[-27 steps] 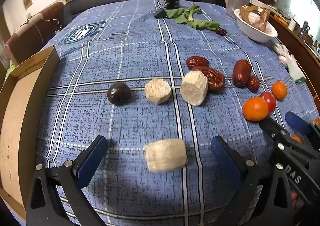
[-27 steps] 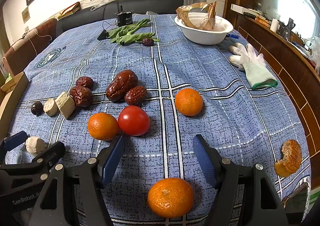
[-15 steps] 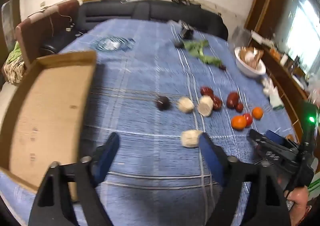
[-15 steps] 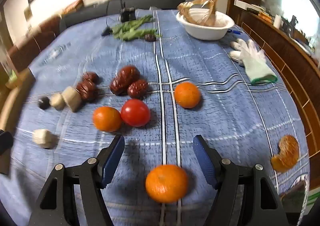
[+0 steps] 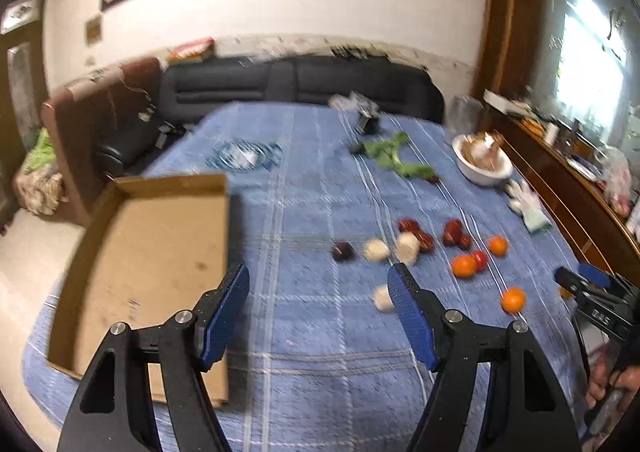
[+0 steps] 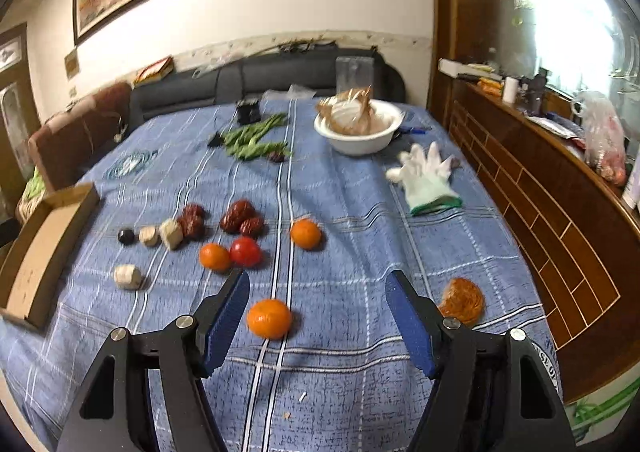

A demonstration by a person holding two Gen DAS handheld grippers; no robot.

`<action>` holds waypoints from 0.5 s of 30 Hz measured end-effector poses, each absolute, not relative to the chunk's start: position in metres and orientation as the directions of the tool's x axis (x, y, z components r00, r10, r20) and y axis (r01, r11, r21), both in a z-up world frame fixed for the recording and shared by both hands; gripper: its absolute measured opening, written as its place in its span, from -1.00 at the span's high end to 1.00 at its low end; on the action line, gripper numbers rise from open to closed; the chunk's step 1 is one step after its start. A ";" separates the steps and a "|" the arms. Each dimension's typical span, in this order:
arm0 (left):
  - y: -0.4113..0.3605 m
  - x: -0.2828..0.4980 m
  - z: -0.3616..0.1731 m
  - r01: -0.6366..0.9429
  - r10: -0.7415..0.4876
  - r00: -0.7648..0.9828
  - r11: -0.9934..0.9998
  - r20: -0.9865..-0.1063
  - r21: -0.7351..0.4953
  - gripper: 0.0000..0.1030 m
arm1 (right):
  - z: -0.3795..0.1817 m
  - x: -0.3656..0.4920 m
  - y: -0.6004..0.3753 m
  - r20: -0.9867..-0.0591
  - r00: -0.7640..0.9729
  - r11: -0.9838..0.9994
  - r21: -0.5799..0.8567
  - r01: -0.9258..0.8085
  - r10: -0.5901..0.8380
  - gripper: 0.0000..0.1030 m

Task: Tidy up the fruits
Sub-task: 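Grasp the white cylindrical chunk with left tool while right tool grasps an orange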

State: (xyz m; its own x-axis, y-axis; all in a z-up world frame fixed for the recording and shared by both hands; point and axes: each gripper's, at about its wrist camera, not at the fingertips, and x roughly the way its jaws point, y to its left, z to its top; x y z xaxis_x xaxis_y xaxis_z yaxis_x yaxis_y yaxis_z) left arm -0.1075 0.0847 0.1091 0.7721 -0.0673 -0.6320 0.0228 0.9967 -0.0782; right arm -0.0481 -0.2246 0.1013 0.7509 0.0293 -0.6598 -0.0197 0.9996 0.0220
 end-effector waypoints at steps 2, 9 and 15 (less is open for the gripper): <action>0.079 -0.104 0.098 0.046 -0.089 0.751 0.995 -0.654 -0.083 -0.13 | 0.097 -0.046 -0.223 -0.669 0.741 0.998 0.038 -0.040 0.055 -0.44; 0.074 -0.088 0.063 0.067 -0.142 0.670 0.989 -0.729 -0.130 0.23 | 0.084 -0.033 -0.215 -0.695 0.714 0.997 0.063 -0.052 0.081 0.28; 0.062 -0.075 0.053 0.090 -0.161 0.633 0.987 -0.757 -0.135 0.20 | 0.075 -0.033 -0.223 -0.709 0.693 0.992 0.105 -0.077 0.129 0.26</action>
State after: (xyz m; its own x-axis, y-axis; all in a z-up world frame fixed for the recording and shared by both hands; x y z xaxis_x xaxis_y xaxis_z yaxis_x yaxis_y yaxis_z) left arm -0.0753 0.0618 0.0535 0.6335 -0.1609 -0.7568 0.0899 0.9868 -0.1346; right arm -0.0331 -0.2225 0.0748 0.6933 0.1286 -0.7091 -0.0766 0.9915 0.1049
